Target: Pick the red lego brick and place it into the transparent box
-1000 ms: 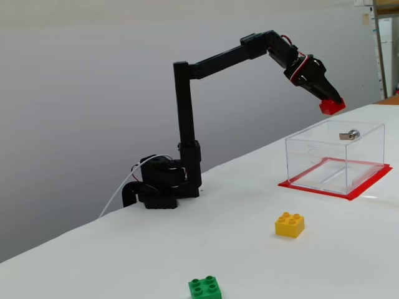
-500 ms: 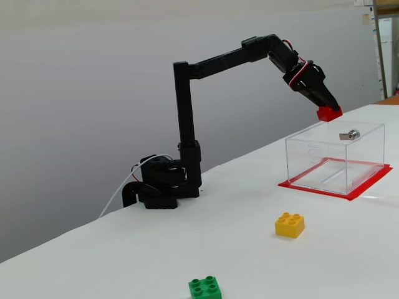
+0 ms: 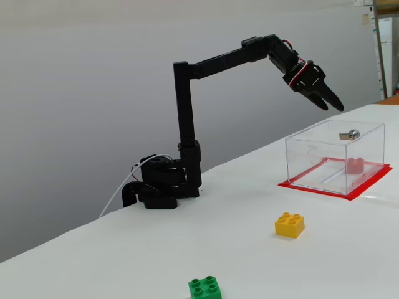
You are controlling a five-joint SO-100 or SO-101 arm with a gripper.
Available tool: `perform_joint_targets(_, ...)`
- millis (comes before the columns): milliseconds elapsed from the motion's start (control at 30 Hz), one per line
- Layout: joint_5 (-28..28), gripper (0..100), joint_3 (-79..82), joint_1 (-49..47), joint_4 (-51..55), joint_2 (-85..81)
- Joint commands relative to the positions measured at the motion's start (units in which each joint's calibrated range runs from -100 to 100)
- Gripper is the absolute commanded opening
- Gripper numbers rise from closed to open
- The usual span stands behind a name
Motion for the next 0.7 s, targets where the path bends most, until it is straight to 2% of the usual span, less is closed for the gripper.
perform_joint_targets(0,0.22,27,-0.56,0.61,0.08,-1.18)
perform_joint_targets(167,0.22,12,-0.74,1.35,0.16,-1.44)
perform_joint_targets(367,0.22,3,-0.56,4.38,0.25,-4.58)
perform_joint_targets(667,0.27,2,-0.2,14.66,4.43,-14.25)
